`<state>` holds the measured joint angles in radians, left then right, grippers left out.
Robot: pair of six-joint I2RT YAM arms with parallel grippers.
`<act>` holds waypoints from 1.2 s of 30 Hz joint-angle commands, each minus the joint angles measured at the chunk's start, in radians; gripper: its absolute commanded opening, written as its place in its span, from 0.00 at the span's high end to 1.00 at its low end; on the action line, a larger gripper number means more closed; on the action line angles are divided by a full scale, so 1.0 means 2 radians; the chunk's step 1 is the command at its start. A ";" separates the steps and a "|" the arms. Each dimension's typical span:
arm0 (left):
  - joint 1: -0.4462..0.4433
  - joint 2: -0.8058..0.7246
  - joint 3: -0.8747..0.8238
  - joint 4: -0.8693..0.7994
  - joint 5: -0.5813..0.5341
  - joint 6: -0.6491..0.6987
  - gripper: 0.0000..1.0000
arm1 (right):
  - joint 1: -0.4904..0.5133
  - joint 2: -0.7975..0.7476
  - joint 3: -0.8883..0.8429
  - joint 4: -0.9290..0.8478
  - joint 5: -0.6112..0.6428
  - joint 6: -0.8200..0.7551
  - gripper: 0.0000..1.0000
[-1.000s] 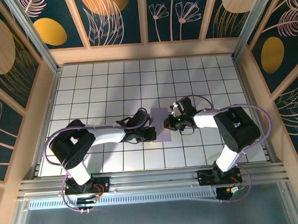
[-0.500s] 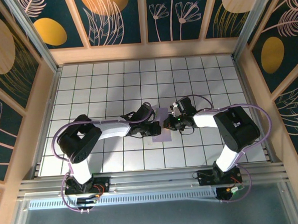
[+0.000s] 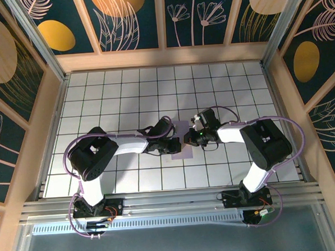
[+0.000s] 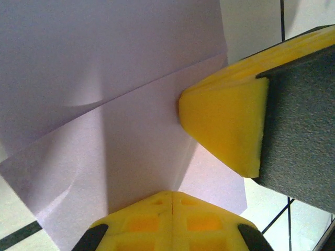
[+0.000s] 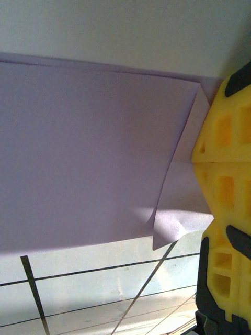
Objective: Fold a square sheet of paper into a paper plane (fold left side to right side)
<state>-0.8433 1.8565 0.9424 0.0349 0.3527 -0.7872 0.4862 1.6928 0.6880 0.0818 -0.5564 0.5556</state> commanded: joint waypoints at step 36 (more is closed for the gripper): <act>-0.006 -0.068 -0.058 -0.014 0.012 0.015 1.00 | -0.002 0.031 0.002 -0.072 0.050 -0.014 1.00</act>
<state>-0.8494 1.7485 0.8196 0.0380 0.3809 -0.7387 0.4850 1.7031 0.7120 0.0441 -0.5560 0.5484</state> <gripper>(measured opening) 0.045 0.051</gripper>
